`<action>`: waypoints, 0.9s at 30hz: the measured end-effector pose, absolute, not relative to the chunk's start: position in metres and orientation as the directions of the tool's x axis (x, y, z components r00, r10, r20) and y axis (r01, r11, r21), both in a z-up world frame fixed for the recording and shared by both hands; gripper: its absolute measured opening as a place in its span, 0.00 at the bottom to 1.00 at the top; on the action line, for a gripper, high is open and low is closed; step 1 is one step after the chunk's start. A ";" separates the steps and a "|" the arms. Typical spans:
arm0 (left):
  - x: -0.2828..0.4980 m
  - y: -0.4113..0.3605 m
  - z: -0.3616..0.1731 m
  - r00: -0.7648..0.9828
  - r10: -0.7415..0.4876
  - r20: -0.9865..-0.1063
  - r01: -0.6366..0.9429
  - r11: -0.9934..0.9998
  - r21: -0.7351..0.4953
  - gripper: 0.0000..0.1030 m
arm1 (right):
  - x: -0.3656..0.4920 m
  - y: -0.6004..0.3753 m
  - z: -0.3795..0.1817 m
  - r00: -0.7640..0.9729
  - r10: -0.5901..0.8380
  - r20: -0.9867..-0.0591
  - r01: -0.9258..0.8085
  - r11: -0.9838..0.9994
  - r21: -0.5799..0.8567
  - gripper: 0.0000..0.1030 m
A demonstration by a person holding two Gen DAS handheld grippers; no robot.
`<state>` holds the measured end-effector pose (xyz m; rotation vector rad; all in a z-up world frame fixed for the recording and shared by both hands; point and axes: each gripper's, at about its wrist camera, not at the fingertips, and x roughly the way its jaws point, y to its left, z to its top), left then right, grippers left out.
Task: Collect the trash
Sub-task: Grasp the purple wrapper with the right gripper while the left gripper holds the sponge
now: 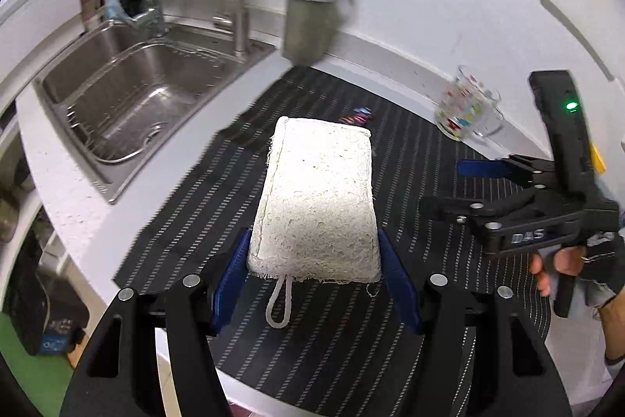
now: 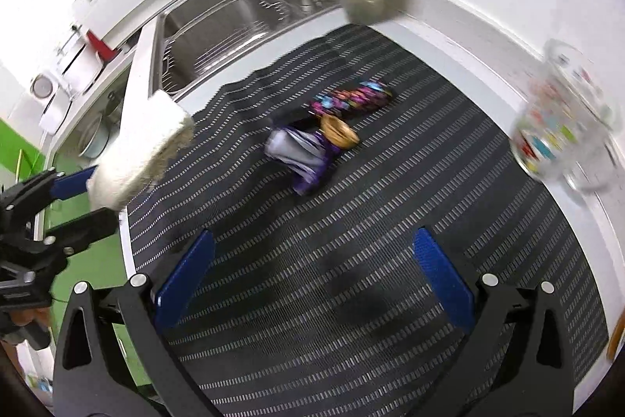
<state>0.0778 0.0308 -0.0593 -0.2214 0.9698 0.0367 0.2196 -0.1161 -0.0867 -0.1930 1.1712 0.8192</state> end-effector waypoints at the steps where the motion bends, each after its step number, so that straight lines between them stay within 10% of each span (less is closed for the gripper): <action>1: 0.077 0.037 -0.059 0.570 -0.065 -0.819 -0.139 0.975 -0.173 0.61 | 0.222 -0.108 -0.090 0.140 0.469 -0.872 -0.666 0.696 0.268 0.97; 6: 0.075 0.058 -0.064 0.568 -0.063 -0.821 -0.166 0.968 -0.190 0.61 | 0.236 -0.077 -0.105 0.138 0.460 -0.877 -0.690 0.680 0.248 0.94; 12: 0.076 0.075 -0.073 0.559 -0.073 -0.826 -0.191 0.958 -0.214 0.61 | 0.247 -0.058 -0.116 0.123 0.452 -0.883 -0.690 0.679 0.251 0.68; 19: 0.072 0.081 -0.078 0.556 -0.079 -0.827 -0.206 0.951 -0.229 0.61 | 0.248 -0.053 -0.121 0.122 0.446 -0.887 -0.690 0.680 0.247 0.31; 21: 0.071 0.081 -0.079 0.557 -0.082 -0.827 -0.205 0.951 -0.233 0.61 | 0.247 -0.054 -0.120 0.126 0.444 -0.887 -0.688 0.684 0.244 0.06; 27: 0.070 0.077 -0.075 0.566 -0.090 -0.819 -0.201 0.949 -0.244 0.61 | 0.244 -0.064 -0.109 0.139 0.459 -0.877 -0.684 0.685 0.250 0.00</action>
